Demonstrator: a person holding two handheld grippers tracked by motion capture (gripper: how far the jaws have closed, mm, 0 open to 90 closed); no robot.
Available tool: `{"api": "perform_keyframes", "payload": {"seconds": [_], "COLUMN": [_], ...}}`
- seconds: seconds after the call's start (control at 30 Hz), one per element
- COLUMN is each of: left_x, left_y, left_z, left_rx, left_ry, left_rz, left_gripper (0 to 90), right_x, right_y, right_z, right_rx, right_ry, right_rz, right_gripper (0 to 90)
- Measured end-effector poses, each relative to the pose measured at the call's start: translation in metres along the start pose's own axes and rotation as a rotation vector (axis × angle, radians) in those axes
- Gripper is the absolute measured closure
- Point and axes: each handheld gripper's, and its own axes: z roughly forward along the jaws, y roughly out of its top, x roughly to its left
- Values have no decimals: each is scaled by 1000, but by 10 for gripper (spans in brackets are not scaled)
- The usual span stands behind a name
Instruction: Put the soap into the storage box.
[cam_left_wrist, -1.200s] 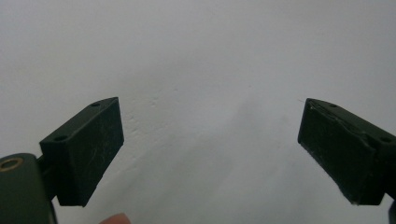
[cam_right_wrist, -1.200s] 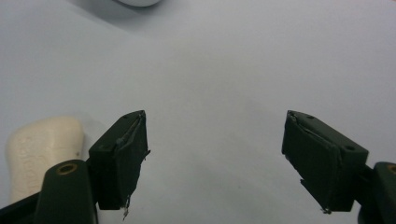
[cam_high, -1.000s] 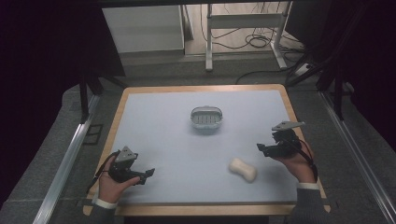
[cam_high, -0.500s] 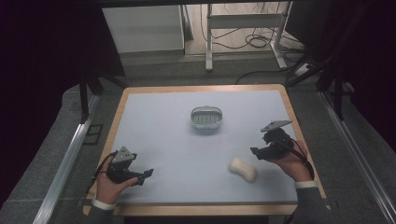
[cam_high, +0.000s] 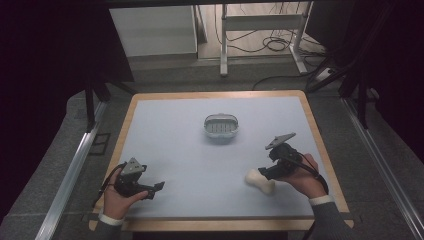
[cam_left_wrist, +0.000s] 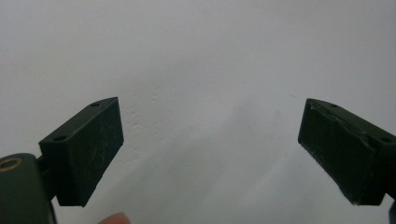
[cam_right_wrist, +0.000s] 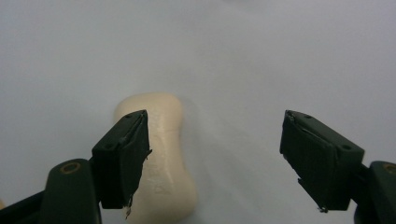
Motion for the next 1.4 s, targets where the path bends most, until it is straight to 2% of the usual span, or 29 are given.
{"api": "perform_keyframes", "payload": {"seconds": [0.37, 0.4, 0.7, 0.73, 0.8, 0.87, 1.0, 1.1, 1.27, 1.4], "left_x": [0, 0, 0, 0, 0, 0, 0, 0, 0, 1], "left_y": [0, 0, -1, -1, -1, -1, -1, -1, -1, -1], "left_z": [-1, -1, 0, 0, -1, -1, -1, -1, -2, -3], "left_rx": [-1, -1, 1, 1, 0, 0, -2, -1, -1, -6], "left_ry": [3, 2, 3, 3, 4, 5, 6, 6, 7, 9], "left_rz": [4, 0, 2, 2, 2, 2, 2, 2, 3, 1], "left_gripper": [71, 70, 70, 70, 70, 69, 69, 69, 69, 68], "right_x": [11, 14, 21, 23, 24, 27, 29, 29, 31, 32], "right_y": [1, 1, 2, 2, 2, 2, 3, 3, 5, 6], "right_z": [16, 19, 29, 32, 33, 39, 44, 47, 48, 47], "right_rx": [88, 113, 200, 227, 236, 273, 290, 311, 341, 339], "right_ry": [49, 61, 97, 100, 100, 103, 96, 89, 86, 83], "right_rz": [-28, -40, -63, -66, -68, -103, -112, -114, -120, -122], "right_gripper": [275, 280, 297, 306, 315, 353, 374, 467, 488, 490]}}
